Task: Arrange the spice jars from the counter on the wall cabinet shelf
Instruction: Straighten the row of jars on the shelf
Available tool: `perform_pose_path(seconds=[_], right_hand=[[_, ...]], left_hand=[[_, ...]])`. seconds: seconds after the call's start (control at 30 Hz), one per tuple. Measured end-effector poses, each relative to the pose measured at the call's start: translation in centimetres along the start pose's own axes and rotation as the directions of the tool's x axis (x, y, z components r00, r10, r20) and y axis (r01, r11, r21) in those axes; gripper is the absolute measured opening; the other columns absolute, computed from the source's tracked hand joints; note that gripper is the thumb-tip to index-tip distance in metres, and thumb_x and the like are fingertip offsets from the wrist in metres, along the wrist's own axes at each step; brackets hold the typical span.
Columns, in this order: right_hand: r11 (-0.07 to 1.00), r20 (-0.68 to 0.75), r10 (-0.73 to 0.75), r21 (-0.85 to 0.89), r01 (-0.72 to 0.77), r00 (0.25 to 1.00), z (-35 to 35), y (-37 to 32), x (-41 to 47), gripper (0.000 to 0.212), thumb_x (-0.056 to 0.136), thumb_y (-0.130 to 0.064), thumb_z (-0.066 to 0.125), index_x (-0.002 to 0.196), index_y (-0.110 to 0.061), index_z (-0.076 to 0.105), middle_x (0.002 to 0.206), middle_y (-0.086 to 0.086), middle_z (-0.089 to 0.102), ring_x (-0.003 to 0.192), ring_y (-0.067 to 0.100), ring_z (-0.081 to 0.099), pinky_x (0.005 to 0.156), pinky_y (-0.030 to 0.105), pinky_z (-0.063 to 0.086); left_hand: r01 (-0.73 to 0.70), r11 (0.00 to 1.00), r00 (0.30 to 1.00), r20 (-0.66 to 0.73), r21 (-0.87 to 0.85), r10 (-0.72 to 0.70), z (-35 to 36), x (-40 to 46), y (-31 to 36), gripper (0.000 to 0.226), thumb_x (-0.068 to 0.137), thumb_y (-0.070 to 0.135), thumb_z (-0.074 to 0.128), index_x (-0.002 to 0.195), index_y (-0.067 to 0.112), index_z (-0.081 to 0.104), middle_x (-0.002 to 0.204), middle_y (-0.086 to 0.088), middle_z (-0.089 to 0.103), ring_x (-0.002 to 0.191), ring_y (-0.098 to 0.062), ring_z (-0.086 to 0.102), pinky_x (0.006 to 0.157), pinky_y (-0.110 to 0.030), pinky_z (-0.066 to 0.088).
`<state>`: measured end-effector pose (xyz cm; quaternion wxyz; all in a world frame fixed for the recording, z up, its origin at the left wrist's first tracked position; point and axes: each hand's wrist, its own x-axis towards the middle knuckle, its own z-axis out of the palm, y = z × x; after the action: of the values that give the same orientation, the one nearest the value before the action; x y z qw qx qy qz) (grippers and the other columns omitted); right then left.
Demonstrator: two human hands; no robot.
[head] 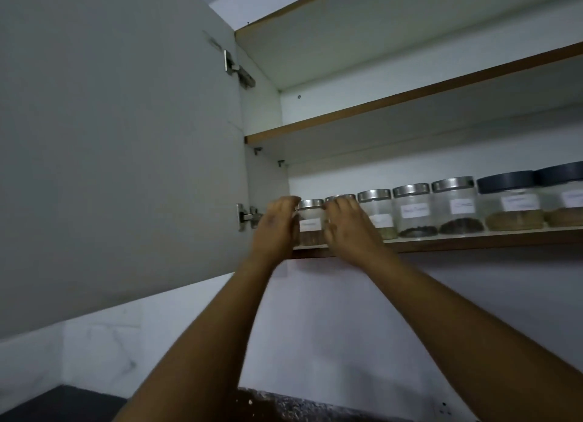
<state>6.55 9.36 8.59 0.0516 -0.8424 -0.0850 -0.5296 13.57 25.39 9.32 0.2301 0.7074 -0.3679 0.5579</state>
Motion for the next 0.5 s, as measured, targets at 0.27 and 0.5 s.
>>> perform_pose_path(seconds=[0.27,0.5], right_hand=[[0.998,0.279,0.050,-0.057,-0.035,0.959,0.5,-1.3,10.0,0.055,0.093,-0.010,0.051,0.147,-0.014,0.036,0.151,0.004,0.034,0.140,0.021,0.030,0.107,0.032,0.033],[0.947,0.463,0.168,-0.322,-0.011,0.871,3.7,-1.5,14.9,0.055,0.095,-0.009,0.053,0.148,-0.013,0.037,0.152,0.008,0.039,0.136,0.026,0.040,0.108,0.034,0.037]], left_hand=[[0.022,0.999,0.960,0.281,-0.037,-0.011,-2.4,10.4,-6.3,0.012,0.094,0.015,0.059,0.105,0.012,0.064,0.104,-0.005,0.067,0.094,-0.018,0.062,0.085,-0.031,0.051],[-0.116,0.931,0.756,0.639,0.346,-0.143,3.4,14.5,-9.0,0.035,0.093,0.015,0.062,0.128,0.008,0.060,0.127,-0.011,0.061,0.114,-0.026,0.058,0.099,-0.035,0.046]])
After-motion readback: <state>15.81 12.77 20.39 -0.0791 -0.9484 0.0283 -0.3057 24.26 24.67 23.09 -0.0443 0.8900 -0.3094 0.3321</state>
